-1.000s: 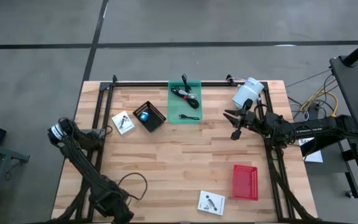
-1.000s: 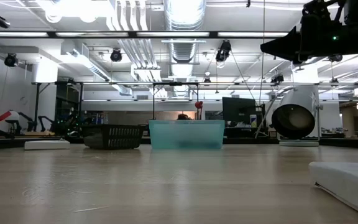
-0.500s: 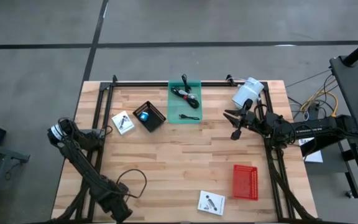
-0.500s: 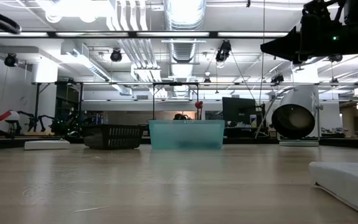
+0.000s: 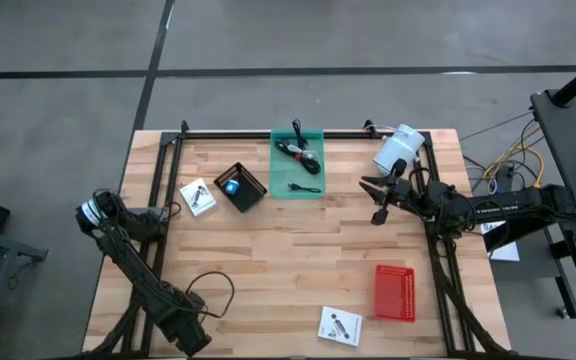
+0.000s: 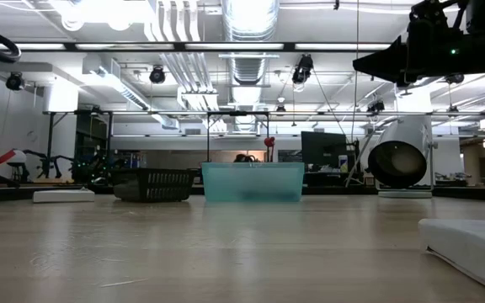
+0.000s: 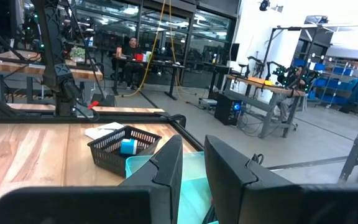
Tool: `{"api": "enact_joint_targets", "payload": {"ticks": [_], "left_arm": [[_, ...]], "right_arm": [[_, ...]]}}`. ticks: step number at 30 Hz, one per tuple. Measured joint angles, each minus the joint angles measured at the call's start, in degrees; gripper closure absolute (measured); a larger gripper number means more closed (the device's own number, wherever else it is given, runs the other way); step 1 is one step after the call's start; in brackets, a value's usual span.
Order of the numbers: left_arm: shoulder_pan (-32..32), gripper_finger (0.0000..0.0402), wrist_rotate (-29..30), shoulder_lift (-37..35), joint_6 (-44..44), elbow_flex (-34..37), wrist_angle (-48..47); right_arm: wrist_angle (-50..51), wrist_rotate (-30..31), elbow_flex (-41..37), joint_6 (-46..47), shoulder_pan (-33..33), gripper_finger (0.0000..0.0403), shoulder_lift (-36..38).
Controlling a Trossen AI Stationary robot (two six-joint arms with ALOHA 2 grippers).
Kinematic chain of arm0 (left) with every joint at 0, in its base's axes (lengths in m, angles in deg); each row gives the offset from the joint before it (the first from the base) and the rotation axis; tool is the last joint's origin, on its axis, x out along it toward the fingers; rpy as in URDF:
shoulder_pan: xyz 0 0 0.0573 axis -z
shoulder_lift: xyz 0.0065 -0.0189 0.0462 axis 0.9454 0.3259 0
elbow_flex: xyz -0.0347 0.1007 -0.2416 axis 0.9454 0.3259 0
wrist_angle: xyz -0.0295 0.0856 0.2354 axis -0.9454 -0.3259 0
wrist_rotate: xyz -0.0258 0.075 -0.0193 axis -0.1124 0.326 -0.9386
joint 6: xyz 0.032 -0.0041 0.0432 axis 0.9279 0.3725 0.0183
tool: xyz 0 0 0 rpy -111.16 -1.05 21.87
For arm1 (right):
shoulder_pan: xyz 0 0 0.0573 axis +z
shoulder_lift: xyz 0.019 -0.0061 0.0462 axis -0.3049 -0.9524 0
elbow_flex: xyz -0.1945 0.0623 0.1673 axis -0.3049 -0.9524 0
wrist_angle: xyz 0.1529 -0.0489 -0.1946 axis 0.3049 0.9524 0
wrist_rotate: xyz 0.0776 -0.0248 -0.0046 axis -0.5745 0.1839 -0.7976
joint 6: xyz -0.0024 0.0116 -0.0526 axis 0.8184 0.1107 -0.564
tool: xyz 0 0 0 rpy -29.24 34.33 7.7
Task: Pick and place items into bin
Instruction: Put the black charger adapter into the black bin
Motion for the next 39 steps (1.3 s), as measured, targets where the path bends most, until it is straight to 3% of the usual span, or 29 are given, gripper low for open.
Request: {"api": "enact_joint_targets", "payload": {"ticks": [7, 14, 32, 39], "left_arm": [[0.47, 0.0139, 0.01, 0.00, -0.04, 1.11, 0.59], [0.55, 0.0139, 0.00, 0.00, -0.41, 4.65, 9.55], [0.69, 0.0139, -0.42, -0.02, -4.83, 8.23, 10.06], [0.74, 0.0153, -0.46, -0.02, -2.26, 8.17, 12.21]], "right_arm": [[0.03, 0.00, -0.01, -0.07, 0.01, 0.0346, 0.00], [0.03, 0.00, 0.00, -0.13, 0.00, 0.0346, 0.00], [0.03, 0.01, -0.02, -0.02, 0.00, 0.0346, 0.00], [0.03, 0.01, -0.02, 0.00, 0.00, 0.0346, 0.00]]}}
